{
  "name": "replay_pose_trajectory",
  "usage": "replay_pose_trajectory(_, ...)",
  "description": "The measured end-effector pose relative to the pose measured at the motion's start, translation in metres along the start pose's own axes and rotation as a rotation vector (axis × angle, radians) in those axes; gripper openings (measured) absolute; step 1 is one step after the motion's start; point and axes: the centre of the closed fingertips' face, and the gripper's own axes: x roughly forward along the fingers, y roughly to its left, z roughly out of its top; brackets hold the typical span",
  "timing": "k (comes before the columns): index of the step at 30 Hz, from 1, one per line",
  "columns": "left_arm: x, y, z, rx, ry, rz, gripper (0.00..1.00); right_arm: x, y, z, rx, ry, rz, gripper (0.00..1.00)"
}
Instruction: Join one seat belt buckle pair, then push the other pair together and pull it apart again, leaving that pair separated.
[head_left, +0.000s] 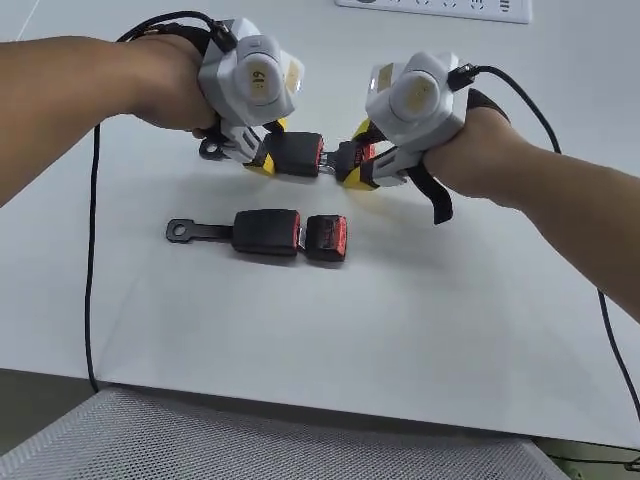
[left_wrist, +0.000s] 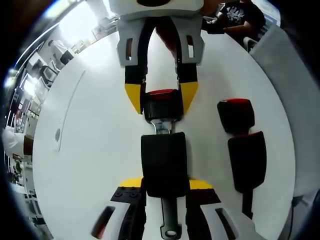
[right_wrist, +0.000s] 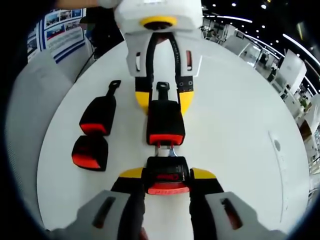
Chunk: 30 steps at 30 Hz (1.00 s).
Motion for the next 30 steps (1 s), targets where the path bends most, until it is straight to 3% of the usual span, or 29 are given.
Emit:
replay_pose_trajectory(5, 0.0, -0.001, 0.001, -0.009, -0.009, -0.003, 0.29, 0.002, -0.001, 0.001, 0.003, -0.006, 0.001, 0.32)
replay_pose_trajectory(10, 0.0, -0.001, 0.003, -0.009, -0.005, -0.003, 0.29, 0.009, 0.001, 0.014, 0.01, -0.017, 0.007, 0.32)
replay_pose_trajectory(30, 0.001, -0.002, 0.001, -0.015, 0.0, -0.002, 0.3, 0.006, 0.004, 0.011, 0.007, -0.015, -0.004, 0.33)
